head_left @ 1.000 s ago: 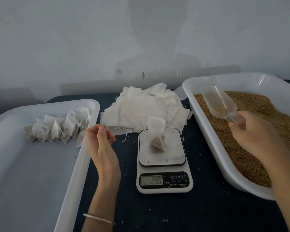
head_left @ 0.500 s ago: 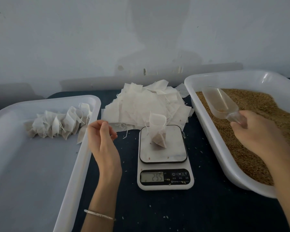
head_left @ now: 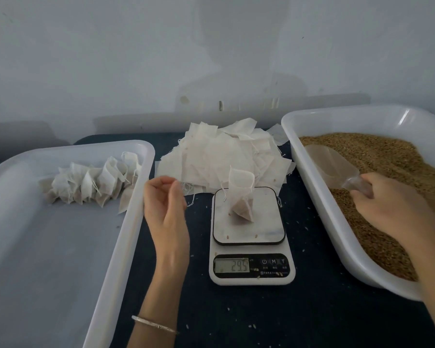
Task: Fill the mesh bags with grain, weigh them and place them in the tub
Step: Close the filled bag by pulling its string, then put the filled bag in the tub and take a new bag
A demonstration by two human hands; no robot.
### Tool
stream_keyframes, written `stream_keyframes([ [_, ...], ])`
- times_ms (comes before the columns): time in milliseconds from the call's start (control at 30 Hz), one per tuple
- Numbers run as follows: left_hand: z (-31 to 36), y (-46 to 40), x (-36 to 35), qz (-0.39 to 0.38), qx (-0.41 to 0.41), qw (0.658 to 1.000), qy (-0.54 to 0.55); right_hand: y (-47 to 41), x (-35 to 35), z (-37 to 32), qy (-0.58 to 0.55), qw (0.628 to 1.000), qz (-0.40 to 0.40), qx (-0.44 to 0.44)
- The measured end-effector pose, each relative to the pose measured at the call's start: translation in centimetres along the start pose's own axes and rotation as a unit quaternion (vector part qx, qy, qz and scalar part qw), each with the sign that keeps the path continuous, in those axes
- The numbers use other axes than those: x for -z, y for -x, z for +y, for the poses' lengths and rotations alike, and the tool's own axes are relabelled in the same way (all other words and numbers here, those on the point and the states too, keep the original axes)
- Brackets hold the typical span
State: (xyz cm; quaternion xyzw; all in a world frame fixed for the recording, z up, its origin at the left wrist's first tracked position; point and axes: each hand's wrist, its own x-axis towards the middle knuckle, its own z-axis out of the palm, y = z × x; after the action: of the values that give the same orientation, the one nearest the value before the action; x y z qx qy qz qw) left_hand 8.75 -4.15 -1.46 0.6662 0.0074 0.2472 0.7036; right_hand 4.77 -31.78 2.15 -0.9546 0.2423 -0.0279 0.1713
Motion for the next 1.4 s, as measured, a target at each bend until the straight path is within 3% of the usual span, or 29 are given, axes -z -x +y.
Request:
stream_keyframes([
  [100,0.9,0.7,-0.8,-0.173,-0.052,0.982,-0.061,0.1,-0.1,-0.1,0.011,1.0,-0.012,0.01],
  [200,1.6,1.3,-2.3,-0.308,-0.073,0.926,-0.206,0.3,-0.1,-0.3,0.009,0.999,-0.025,0.018],
  [300,2.1,1.8,-3.7,-0.345,-0.102,0.853,-0.378,0.5,0.0,-0.7,0.023,0.999,-0.035,0.026],
  [400,2.2,2.0,-4.8,-0.327,-0.089,0.828,-0.447,1.0,1.0,-1.9,0.022,0.997,0.033,0.066],
  [500,2.4,1.5,-5.6,-0.282,-0.077,0.833,-0.47,2.0,2.2,-4.8,-0.014,0.984,0.107,0.14],
  [600,2.3,0.1,-5.9,-0.266,-0.077,0.83,-0.484,2.7,2.1,-8.7,-0.041,0.966,0.114,0.226],
  [733,3.2,-2.4,-4.9,-0.292,-0.012,0.877,-0.382,1.4,0.1,-13.6,-0.078,0.962,0.053,0.256],
  [867,7.1,-7.3,-1.6,-0.22,0.016,0.937,-0.27,-2.1,-3.0,-16.6,-0.142,0.962,-0.015,0.232],
  [1000,9.9,-12.1,3.4,-0.152,-0.044,0.942,-0.297,-4.6,-6.4,-17.8,-0.148,0.959,-0.07,0.232],
  [1067,9.6,-14.0,6.1,-0.122,-0.082,0.907,-0.395,-5.4,-7.9,-17.9,-0.127,0.959,-0.094,0.234],
  [1200,5.3,-15.7,9.9,-0.097,-0.095,0.766,-0.629,-6.6,-9.7,-17.8,-0.088,0.964,-0.117,0.223],
  [1333,0.1,-14.7,10.3,-0.196,-0.103,0.623,-0.75,-6.4,-10.6,-17.9,0.0,0.974,-0.081,0.211],
  [1400,-1.9,-14.4,10.0,-0.242,-0.126,0.602,-0.751,-6.4,-11.0,-17.8,0.013,0.979,-0.051,0.198],
])
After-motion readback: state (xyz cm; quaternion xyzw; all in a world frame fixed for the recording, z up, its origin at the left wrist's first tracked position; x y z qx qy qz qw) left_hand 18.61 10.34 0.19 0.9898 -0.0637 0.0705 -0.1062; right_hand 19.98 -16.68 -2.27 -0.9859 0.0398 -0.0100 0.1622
